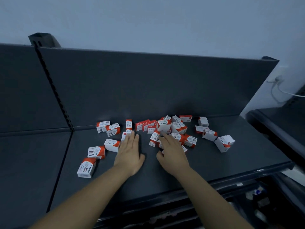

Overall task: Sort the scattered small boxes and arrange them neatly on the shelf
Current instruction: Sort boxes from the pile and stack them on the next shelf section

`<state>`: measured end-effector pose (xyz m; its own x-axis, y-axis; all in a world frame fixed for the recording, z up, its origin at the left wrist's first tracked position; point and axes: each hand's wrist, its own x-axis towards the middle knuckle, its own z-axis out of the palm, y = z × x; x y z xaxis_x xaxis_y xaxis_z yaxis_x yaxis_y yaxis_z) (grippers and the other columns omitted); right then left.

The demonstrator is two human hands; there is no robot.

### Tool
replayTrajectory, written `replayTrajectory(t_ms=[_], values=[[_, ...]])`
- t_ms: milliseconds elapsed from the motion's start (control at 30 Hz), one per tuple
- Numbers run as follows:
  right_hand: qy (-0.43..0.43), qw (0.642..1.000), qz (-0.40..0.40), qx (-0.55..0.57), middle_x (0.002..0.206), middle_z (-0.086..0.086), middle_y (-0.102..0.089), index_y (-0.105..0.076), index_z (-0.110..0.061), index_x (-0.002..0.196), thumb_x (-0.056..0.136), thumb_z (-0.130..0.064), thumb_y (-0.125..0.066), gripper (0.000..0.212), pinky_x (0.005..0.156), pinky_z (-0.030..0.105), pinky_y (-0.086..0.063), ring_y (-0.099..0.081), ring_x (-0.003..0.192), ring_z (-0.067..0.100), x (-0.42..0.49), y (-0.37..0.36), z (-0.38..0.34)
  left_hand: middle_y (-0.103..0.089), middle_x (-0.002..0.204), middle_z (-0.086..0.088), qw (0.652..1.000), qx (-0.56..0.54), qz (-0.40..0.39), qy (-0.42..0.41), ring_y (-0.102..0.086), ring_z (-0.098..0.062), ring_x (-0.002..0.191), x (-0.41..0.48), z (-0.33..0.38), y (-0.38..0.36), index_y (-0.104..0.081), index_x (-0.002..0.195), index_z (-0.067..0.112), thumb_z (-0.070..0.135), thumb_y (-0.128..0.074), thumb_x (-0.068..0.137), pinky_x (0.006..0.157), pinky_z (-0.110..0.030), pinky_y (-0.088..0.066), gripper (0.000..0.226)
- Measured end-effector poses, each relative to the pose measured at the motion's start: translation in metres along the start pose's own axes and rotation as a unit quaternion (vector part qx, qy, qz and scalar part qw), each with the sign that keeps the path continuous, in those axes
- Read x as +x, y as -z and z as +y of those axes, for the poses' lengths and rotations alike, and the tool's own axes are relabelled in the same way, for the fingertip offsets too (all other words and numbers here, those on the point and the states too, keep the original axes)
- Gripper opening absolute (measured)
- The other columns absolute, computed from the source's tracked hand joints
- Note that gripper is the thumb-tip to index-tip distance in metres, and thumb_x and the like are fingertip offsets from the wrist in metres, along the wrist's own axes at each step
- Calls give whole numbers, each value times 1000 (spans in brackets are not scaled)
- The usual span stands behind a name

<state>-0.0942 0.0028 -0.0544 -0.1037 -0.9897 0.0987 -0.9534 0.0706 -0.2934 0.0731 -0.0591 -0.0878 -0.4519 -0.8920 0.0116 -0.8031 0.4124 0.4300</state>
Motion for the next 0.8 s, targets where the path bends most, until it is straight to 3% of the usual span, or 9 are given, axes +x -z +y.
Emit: replayTrajectory(t_ms=[167, 333, 433, 533, 600, 667, 800], values=[[52, 998, -11, -15, 152, 1, -38, -42, -15, 144, 93, -23, -49, 53, 119, 36, -22, -30, 142, 17, 17, 7, 5, 3, 164, -5, 998, 31, 15, 52, 5, -21, 151, 9, -8, -5, -6, 156, 13, 44, -38, 98, 120, -38, 1, 73], [95, 995, -11, -21, 119, 0, -64, -60, -16, 128, 93, -22, -50, 37, 98, 34, -45, -57, 111, 19, 36, 14, 2, -19, 162, -1, 998, -34, 41, 25, -9, -16, 150, 8, -22, -4, -28, 152, 17, 32, -48, 96, 123, -40, -10, 61], [105, 994, -10, -2, 121, 1, -64, -63, -16, 126, 93, -19, -51, 36, 94, 34, -48, -59, 106, 18, 51, 13, 2, -37, 154, 6, 995, -79, 65, -11, -23, -9, 146, -2, -33, -4, -48, 142, 20, 20, -56, 93, 120, -28, -15, 49], [98, 995, -21, -5, 131, 1, -59, -59, -16, 131, 95, -18, -49, 37, 100, 33, -46, -54, 117, 19, 66, 10, -1, -53, 135, 19, 981, -165, 96, -45, -34, 5, 135, -12, -40, -4, -64, 123, 28, 0, -56, 90, 115, -18, -27, 44], [94, 994, -52, -17, 138, 2, -54, -54, -14, 136, 96, -17, -46, 40, 105, 33, -40, -48, 126, 21, 77, 7, -5, -56, 127, 25, 967, -231, 107, -31, -35, 11, 134, -18, -44, -5, -63, 114, 37, -9, -54, 89, 108, -7, -30, 54], [76, 994, -67, -31, 139, 5, -51, -51, -11, 137, 97, -15, -46, 41, 105, 34, -40, -46, 127, 23, 87, 5, -9, -54, 129, 25, 965, -236, 114, -24, -32, 16, 133, -22, -47, -5, -60, 118, 39, -9, -55, 88, 103, -1, -25, 56], [34, 996, -56, -51, 132, 9, -51, -51, -5, 132, 95, -9, -47, 37, 93, 36, -47, -50, 120, 27, 102, 3, -17, -48, 132, 20, 973, -192, 128, -16, -41, 9, 124, -19, -47, -4, -52, 130, 31, 5, -66, 86, 101, -3, -25, 54]])
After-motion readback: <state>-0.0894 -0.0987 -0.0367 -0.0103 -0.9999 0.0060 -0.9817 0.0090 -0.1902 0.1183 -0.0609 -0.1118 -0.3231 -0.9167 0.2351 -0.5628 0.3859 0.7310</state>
